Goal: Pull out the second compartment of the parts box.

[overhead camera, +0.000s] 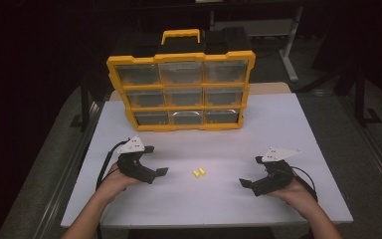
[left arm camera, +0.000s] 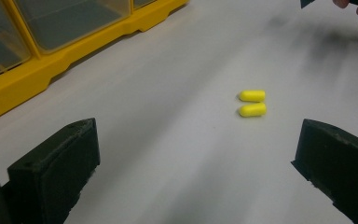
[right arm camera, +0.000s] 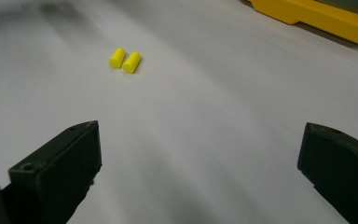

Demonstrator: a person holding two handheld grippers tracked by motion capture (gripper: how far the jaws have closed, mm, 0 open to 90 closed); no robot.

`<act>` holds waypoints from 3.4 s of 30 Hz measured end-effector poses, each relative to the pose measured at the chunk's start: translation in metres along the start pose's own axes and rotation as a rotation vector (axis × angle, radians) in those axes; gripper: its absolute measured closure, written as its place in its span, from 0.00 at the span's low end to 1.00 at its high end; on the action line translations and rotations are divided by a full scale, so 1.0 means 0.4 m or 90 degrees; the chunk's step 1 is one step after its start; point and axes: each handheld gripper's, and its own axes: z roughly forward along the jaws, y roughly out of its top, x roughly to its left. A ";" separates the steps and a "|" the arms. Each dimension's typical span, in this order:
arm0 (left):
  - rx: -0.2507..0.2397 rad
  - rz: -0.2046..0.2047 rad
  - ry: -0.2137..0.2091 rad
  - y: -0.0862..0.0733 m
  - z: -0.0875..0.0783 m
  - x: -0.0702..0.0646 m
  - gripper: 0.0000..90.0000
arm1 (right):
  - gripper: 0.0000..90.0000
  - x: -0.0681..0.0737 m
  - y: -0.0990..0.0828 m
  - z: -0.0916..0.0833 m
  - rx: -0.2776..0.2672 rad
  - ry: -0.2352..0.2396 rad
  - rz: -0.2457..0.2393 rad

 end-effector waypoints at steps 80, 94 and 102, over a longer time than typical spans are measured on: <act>-0.038 0.026 0.001 0.106 0.106 0.004 0.00 | 0.00 -0.002 0.000 0.004 0.007 -0.001 -0.001; -0.035 0.039 -0.010 0.129 0.141 -0.001 0.00 | 0.00 -0.002 -0.001 0.004 0.008 -0.001 -0.002; -0.034 0.042 -0.010 0.133 0.159 -0.002 0.00 | 0.00 -0.002 -0.001 0.005 0.010 0.001 -0.001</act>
